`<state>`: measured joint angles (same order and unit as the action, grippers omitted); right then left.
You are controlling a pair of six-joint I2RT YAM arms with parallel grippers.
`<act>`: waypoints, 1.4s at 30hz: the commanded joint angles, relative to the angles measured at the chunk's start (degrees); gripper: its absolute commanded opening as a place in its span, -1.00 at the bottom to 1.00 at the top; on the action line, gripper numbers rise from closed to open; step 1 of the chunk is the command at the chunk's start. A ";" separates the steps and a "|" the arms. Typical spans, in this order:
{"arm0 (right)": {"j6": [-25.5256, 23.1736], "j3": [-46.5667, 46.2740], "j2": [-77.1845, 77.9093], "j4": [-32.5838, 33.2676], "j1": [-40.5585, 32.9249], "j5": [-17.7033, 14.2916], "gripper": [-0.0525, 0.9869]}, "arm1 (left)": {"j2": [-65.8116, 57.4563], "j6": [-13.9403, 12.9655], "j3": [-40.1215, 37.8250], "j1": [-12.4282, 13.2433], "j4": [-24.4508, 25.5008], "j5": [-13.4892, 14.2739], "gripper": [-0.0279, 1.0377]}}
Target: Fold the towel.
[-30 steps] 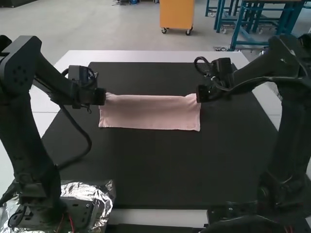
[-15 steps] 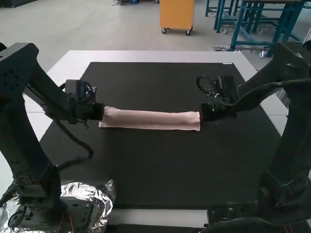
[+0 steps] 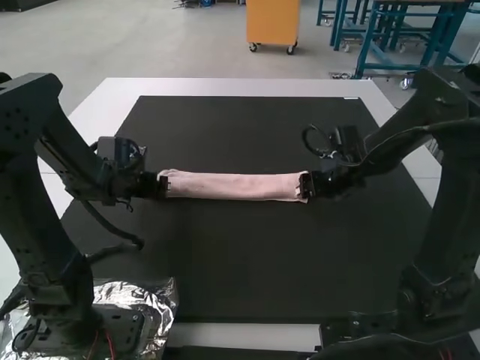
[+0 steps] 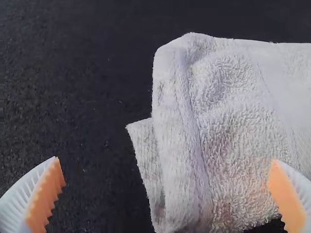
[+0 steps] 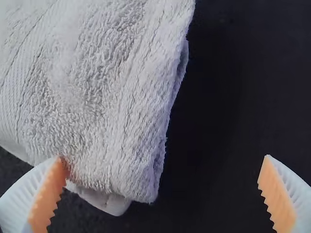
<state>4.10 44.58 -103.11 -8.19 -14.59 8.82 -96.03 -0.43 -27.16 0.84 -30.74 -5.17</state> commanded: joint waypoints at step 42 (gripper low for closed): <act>-3.48 9.30 3.71 8.54 -0.62 5.68 0.85 | 3.39 5.08 -6.50 -0.49 3.94 0.77 0.88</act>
<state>1.83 53.08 -96.95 1.50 -14.61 13.80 -95.53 3.75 -32.10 1.02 -26.76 -4.67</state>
